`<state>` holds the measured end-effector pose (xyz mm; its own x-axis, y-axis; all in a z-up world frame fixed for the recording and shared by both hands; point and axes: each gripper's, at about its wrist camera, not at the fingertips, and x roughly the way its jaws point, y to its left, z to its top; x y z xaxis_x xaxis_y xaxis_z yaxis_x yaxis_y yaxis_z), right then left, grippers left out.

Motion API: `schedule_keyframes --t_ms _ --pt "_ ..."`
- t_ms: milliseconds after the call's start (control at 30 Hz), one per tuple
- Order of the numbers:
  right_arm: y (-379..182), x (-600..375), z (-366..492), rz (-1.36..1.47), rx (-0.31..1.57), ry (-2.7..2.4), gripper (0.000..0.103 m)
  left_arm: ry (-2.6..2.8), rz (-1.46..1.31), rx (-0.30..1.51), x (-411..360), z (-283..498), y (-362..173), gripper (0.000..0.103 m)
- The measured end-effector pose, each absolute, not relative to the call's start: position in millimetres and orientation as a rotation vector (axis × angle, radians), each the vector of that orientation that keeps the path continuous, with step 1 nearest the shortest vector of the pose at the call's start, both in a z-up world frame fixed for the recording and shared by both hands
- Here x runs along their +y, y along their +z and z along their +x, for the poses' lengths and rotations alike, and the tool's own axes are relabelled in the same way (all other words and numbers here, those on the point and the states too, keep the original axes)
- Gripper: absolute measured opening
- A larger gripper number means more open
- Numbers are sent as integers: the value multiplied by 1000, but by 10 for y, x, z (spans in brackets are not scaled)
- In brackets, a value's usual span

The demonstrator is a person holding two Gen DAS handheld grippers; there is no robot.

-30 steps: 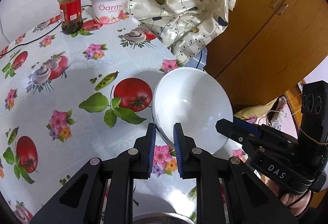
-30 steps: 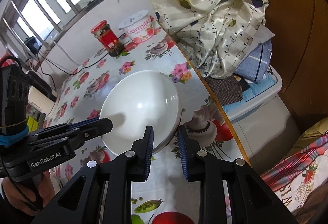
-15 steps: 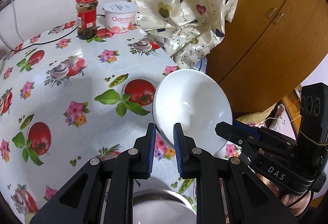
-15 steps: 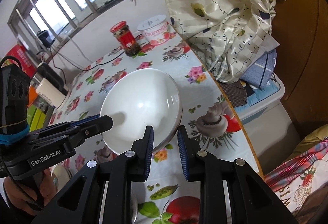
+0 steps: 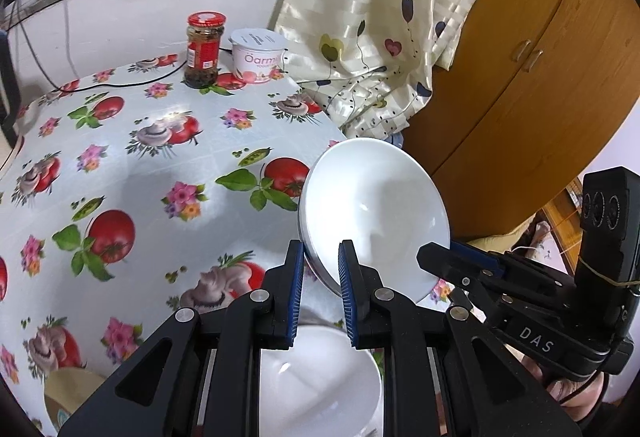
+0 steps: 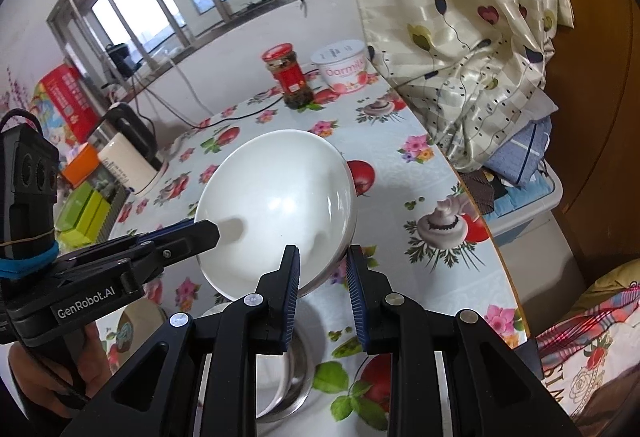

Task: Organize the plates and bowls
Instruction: 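Carry the second white bowl and lower it onto the bowl stack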

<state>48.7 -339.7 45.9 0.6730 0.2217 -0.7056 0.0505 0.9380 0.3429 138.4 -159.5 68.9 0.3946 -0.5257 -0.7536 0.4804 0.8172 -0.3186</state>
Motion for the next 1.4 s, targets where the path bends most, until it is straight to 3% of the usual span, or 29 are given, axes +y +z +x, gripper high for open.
schedule_keyframes --t_ms 533,1400 --pt "553 -2987 92 303 833 167 23 -579 -103 970 -1157 880 690 19" --pt "76 -2779 -65 322 997 227 23 -507 -123 1124 -945 568 193 18"
